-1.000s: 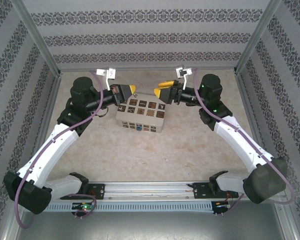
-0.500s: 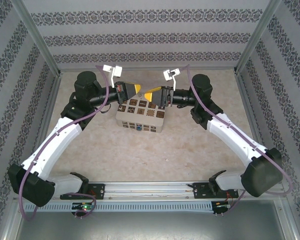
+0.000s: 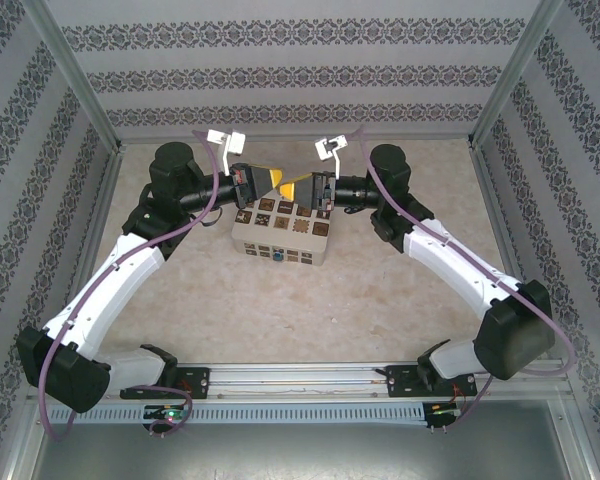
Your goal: Unlock the padlock with the key
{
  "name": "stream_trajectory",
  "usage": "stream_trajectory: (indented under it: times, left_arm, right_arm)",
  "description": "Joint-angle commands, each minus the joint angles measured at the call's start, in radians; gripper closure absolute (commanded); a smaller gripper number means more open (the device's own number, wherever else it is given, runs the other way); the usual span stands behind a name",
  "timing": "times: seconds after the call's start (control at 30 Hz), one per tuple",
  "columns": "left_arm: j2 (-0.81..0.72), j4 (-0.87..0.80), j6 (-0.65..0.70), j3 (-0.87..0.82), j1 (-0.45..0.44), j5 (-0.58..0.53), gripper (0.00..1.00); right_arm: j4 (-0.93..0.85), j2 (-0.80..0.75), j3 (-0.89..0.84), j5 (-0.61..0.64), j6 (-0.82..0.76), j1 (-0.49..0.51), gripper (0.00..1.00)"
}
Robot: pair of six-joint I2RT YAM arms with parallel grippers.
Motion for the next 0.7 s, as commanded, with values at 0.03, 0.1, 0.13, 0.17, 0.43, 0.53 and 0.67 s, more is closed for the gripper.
stream_trajectory:
  times: [0.03, 0.1, 0.13, 0.17, 0.43, 0.53, 0.67]
  left_arm:
    - [-0.001, 0.053, 0.016, 0.033, 0.008, 0.008, 1.0]
    - [0.001, 0.049, 0.018, 0.037, 0.008, 0.007, 1.0]
    - [0.002, 0.049, 0.018, 0.038, 0.008, 0.005, 1.0]
    - [0.002, 0.048, 0.017, 0.038, 0.008, 0.005, 1.0]
    - [-0.001, 0.04, 0.022, 0.038, 0.009, -0.002, 1.0]
    - [-0.003, 0.037, 0.022, 0.036, 0.01, -0.007, 1.0]
    - [-0.004, 0.033, 0.023, 0.036, 0.01, -0.01, 1.0]
  right_arm:
    - [0.033, 0.009, 0.034, -0.014, -0.002, 0.011, 0.57]
    - [0.032, 0.013, 0.035, -0.018, -0.002, 0.013, 0.59]
    - [0.032, 0.016, 0.034, -0.021, -0.002, 0.013, 0.6]
    - [0.031, 0.017, 0.036, -0.021, -0.002, 0.013, 0.62]
    - [0.027, 0.024, 0.039, -0.029, -0.003, 0.02, 0.72]
    - [0.025, 0.027, 0.042, -0.031, -0.003, 0.021, 0.77]
    - [0.022, 0.029, 0.042, -0.032, -0.004, 0.023, 0.8]
